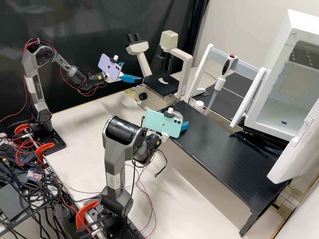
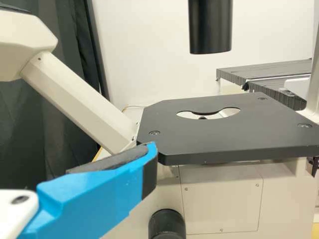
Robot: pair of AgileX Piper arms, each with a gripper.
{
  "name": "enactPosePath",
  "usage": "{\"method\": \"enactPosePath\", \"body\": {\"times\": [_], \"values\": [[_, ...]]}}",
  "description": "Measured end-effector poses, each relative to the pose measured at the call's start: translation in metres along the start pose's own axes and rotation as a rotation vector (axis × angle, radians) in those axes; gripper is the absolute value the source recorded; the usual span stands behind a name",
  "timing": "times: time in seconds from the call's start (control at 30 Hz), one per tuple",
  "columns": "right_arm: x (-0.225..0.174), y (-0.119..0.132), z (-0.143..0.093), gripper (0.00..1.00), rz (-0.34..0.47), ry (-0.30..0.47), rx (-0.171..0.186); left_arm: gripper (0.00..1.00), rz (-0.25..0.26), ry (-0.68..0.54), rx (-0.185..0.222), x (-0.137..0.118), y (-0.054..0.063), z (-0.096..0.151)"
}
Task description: Move the petri dish to the incubator
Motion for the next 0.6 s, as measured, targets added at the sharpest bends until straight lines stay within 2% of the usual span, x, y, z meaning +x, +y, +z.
{"method": "enactPosePath", "body": {"times": [0.6], "values": [[0.004, 0.0039, 0.0018, 0.0, -0.006, -0.012, 0.028, 1.0, 0.0, 0.0, 0.0, 0.0, 0.0, 0.0]]}}
